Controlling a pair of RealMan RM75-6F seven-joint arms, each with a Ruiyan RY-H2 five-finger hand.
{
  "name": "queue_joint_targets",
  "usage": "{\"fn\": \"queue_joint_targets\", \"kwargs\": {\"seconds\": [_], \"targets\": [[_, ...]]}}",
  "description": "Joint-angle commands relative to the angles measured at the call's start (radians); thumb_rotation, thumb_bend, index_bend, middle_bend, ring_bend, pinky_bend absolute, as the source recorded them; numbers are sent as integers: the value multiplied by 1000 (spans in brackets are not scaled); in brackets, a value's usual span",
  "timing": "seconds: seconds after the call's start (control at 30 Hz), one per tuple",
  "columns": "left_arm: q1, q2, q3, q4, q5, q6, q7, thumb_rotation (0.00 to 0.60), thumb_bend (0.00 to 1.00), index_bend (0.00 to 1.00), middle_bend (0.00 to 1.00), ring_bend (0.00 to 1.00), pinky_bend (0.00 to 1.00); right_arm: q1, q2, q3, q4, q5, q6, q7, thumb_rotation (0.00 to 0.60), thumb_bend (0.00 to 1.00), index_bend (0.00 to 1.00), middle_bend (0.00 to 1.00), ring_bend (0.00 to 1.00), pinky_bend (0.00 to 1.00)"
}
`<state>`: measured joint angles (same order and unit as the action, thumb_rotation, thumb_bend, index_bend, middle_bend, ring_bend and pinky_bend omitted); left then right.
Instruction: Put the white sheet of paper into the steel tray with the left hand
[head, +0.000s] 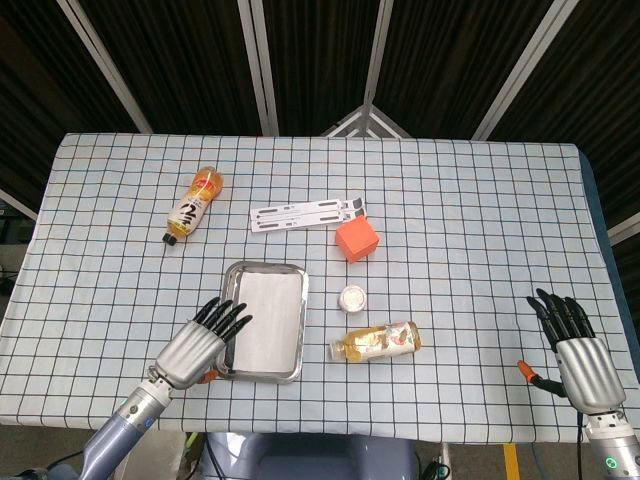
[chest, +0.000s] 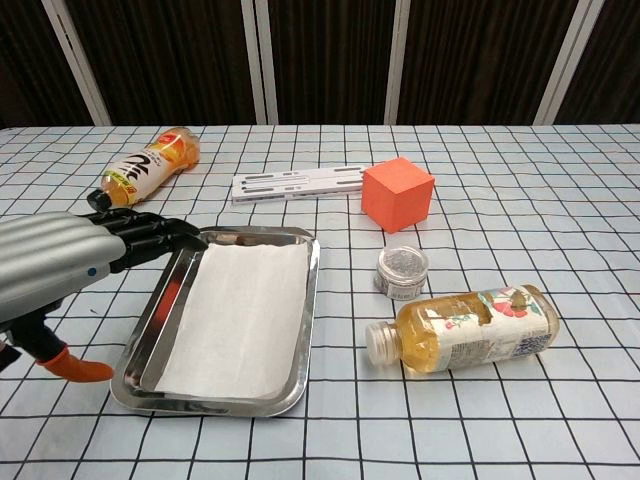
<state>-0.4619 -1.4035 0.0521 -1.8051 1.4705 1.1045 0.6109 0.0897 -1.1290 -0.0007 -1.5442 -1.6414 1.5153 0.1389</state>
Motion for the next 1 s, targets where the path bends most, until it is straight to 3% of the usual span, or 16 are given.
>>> {"fn": "queue_joint_targets", "kwargs": {"seconds": [0.03, 0.17, 0.27, 0.6, 0.83, 1.0], "targets": [[-34, 53, 2, -31, -50, -74, 18, 600, 286, 0, 0, 0, 0, 0, 0, -1, -1, -1, 1, -2, 600, 291, 0, 0, 0, 0], [-58, 77, 2, -48, -79, -119, 36, 600, 483, 0, 0, 0, 0, 0, 0, 0, -2, 1, -1, -2, 600, 290, 0, 0, 0, 0], [-78, 88, 0, -59, -105, -152, 59, 600, 550, 0, 0, 0, 0, 0, 1, 0, -2, 2, -3, -2, 600, 290, 0, 0, 0, 0], [-185, 49, -1, -112, -304, -273, 233, 600, 605, 0, 0, 0, 0, 0, 2, 0, -2, 3, -1, 6, 600, 290, 0, 0, 0, 0], [-235, 5, 30, -121, -442, -245, 354, 600, 607, 0, 0, 0, 0, 0, 3, 0, -1, 2, 0, 9, 600, 290, 0, 0, 0, 0], [-256, -12, 47, -121, -485, -221, 377, 600, 607, 0, 0, 0, 0, 0, 3, 0, -1, 2, 0, 10, 600, 290, 0, 0, 0, 0]]}}
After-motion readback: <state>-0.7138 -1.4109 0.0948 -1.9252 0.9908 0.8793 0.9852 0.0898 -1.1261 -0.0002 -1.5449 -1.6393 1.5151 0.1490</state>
